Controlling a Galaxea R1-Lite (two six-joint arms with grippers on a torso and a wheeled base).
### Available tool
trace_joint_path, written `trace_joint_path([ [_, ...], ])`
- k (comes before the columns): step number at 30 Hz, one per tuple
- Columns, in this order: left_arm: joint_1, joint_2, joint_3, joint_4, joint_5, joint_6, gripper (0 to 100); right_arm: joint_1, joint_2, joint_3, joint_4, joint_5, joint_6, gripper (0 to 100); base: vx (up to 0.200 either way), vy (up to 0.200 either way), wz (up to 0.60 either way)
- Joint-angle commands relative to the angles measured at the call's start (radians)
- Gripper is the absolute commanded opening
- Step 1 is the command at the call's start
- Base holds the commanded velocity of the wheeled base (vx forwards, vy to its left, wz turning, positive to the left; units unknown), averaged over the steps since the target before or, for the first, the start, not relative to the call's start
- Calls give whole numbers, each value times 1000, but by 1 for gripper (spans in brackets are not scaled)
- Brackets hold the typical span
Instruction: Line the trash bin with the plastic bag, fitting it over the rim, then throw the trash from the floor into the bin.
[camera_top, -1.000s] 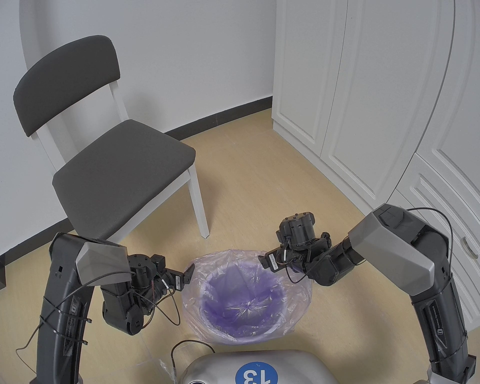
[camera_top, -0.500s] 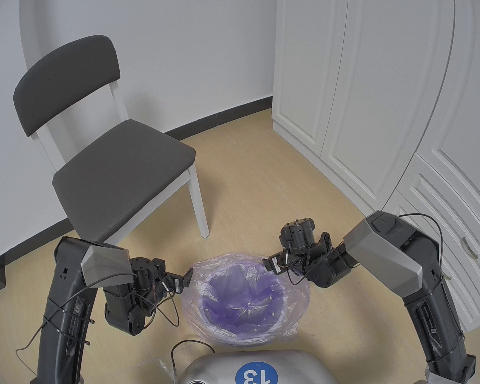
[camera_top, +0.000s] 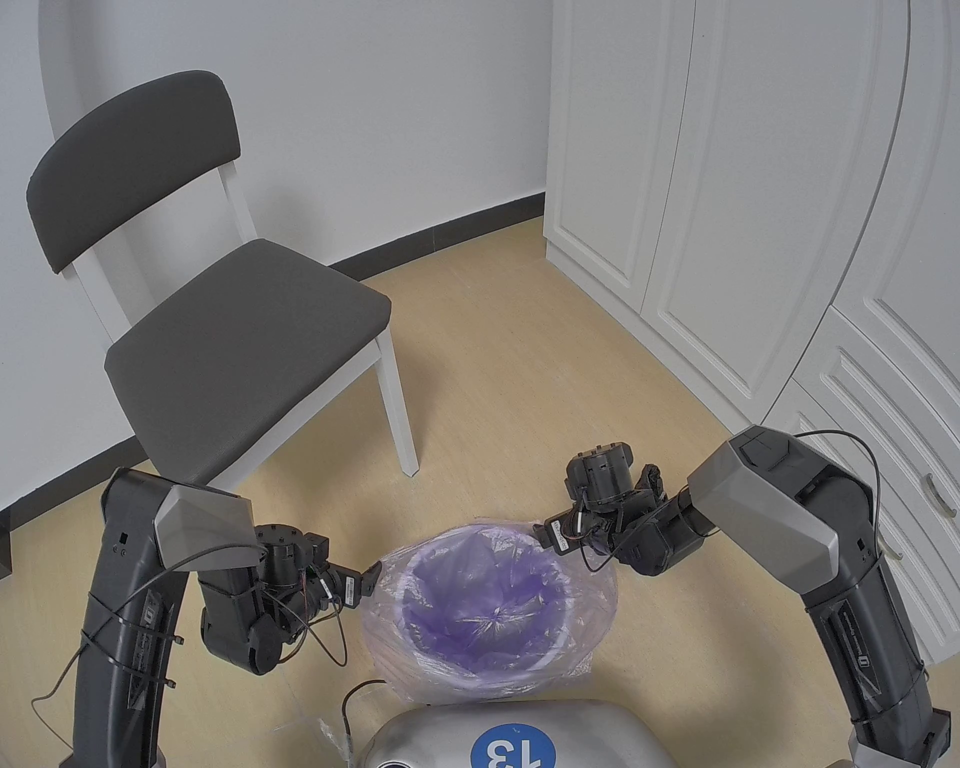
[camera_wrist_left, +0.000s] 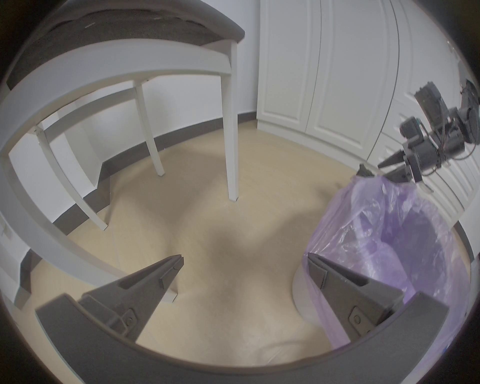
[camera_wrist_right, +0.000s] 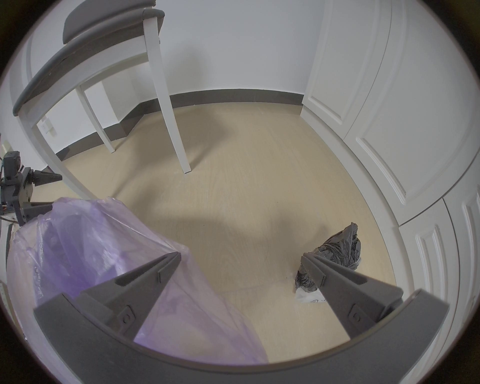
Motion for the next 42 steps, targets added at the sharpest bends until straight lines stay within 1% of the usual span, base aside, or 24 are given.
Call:
trace_joint_path([
  [1, 13, -41, 26, 31, -5, 18, 100, -9, -1, 11, 14, 0, 0, 100, 0, 0, 0],
  [4, 13, -38, 18, 27, -5, 17, 100, -9, -5, 15, 8, 2, 4, 100, 0, 0, 0],
  [7, 16, -37, 10, -23, -6, 7, 100, 1, -65, 21, 16, 3, 58, 100, 0, 0, 0],
  [11, 20, -63, 24, -85, -11, 4, 100, 7, -154, 71, 20, 12, 56, 100, 0, 0, 0],
  [14, 20, -112, 55, -90, -14, 4, 100, 11, -217, 114, 42, 12, 49, 100, 0, 0, 0],
  [16, 20, -138, 78, -93, -46, 4, 100, 14, -258, 143, 82, 14, 30, 100, 0, 0, 0],
  [19, 20, -176, 121, -95, -98, 4, 100, 13, -303, 191, 128, 14, -29, 100, 0, 0, 0],
  [22, 20, -183, 127, -95, -103, 4, 100, 13, -309, 199, 131, 14, -37, 100, 0, 0, 0],
  [23, 23, -215, 173, -90, -136, 15, 100, 8, -347, 281, 151, 14, -98, 100, 0, 0, 0],
  [24, 23, -218, 176, -90, -136, 15, 100, 7, -347, 285, 152, 14, -100, 100, 0, 0, 0],
  [25, 28, -229, 193, -81, -147, 20, 100, 7, -354, 312, 155, 14, -120, 100, 0, 0, 0],
  [28, 48, -233, 233, -38, -187, 100, 100, 5, -346, 384, 155, 14, -157, 100, 0, 0, 0],
  [29, 53, -232, 236, -35, -190, 116, 100, 4, -344, 390, 155, 14, -160, 100, 0, 0, 0],
  [30, 65, -221, 241, -24, -195, 159, 100, 4, -338, 401, 155, 12, -168, 100, 0, 0, 0],
  [31, 66, -218, 241, -23, -195, 167, 100, 5, -335, 403, 155, 12, -169, 100, 0, 0, 0],
  [32, 74, -195, 241, -21, -195, 204, 100, 5, -314, 404, 155, 12, -174, 100, 0, 0, 0],
  [36, 74, -155, 230, -20, -193, 216, 100, 4, -286, 409, 157, 12, -175, 100, 0, 0, 0],
  [42, 43, -101, 196, -38, -184, 207, 100, 2, -242, 404, 147, 12, -191, 100, 0, 0, 0],
])
